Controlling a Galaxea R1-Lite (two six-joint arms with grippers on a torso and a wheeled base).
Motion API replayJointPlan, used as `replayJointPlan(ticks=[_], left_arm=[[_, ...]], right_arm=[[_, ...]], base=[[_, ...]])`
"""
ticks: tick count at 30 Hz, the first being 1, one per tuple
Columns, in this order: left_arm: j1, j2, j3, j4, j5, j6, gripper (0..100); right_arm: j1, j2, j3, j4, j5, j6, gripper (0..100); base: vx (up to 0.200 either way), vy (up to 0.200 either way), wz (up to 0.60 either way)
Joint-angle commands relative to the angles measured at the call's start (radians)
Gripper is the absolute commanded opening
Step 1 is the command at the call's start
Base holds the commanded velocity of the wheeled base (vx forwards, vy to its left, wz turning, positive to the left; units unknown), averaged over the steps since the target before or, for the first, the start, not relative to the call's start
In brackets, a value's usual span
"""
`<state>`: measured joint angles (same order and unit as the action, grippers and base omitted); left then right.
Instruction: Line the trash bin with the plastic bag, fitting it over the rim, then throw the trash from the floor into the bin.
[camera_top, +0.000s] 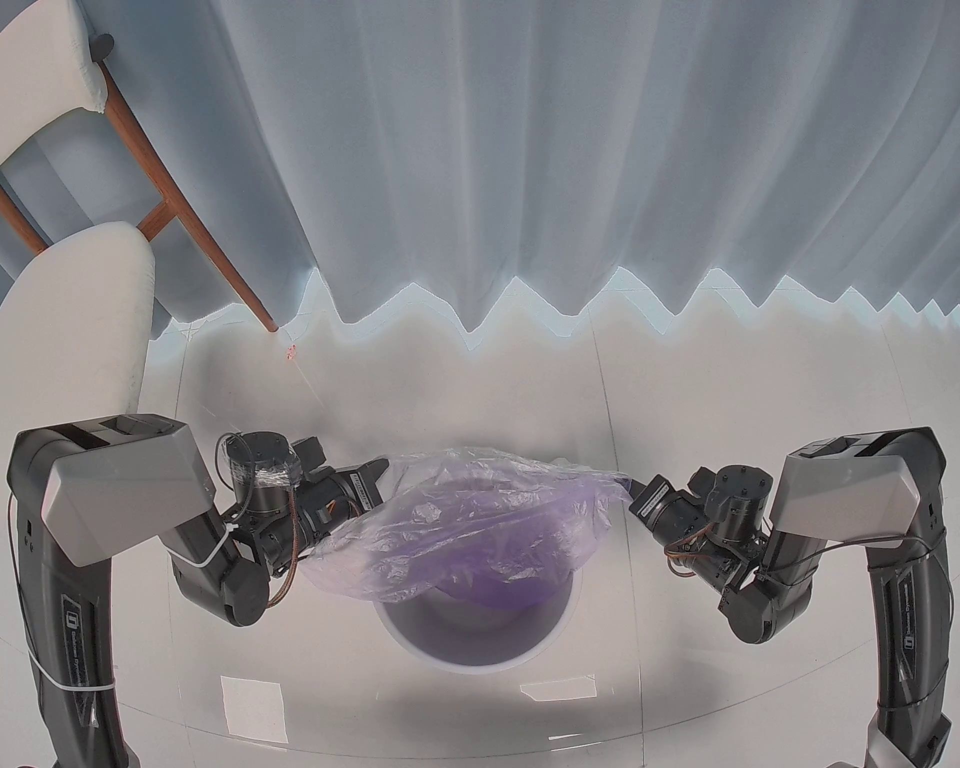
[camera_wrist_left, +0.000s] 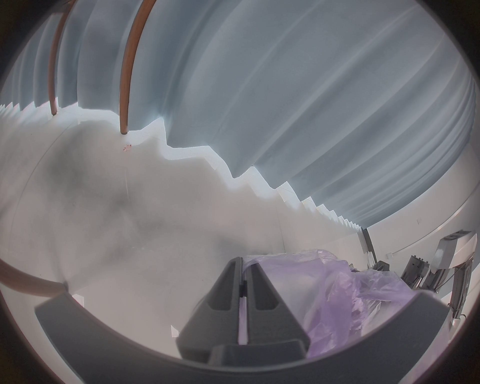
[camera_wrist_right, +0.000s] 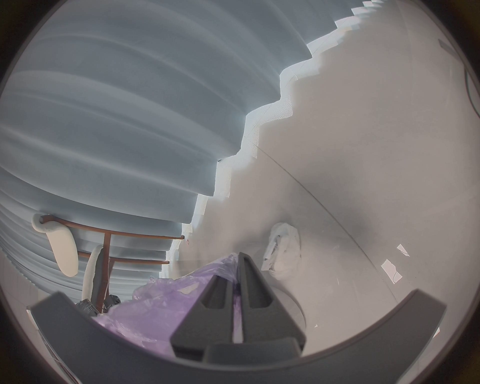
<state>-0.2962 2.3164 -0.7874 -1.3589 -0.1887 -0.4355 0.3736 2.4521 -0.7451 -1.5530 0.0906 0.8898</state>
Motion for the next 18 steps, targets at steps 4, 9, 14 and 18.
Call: replayJointPlan(ticks=[4, 9, 14, 18], left_arm=[[0.002, 0.064, -0.03, -0.002, 0.006, -0.023, 0], [0.002, 0.07, -0.03, -0.002, 0.006, -0.025, 0], [0.002, 0.067, -0.026, -0.012, 0.006, -0.031, 0], [0.002, 0.064, -0.032, -0.028, 0.008, -0.086, 0]], right_arm=[[-0.002, 0.044, -0.016, -0.018, -0.002, 0.0, 0], [-0.004, 0.056, -0.017, -0.018, -0.002, -0.002, 0], [-0.004, 0.054, -0.01, -0.018, -0.002, -0.005, 0], [0.001, 0.053, 0.0, -0.018, -0.002, -0.014, 100]], base=[[0.0, 0.0, 0.0], [0.0, 0.0, 0.0], [0.0, 0.0, 0.0], [0.0, 0.0, 0.0]])
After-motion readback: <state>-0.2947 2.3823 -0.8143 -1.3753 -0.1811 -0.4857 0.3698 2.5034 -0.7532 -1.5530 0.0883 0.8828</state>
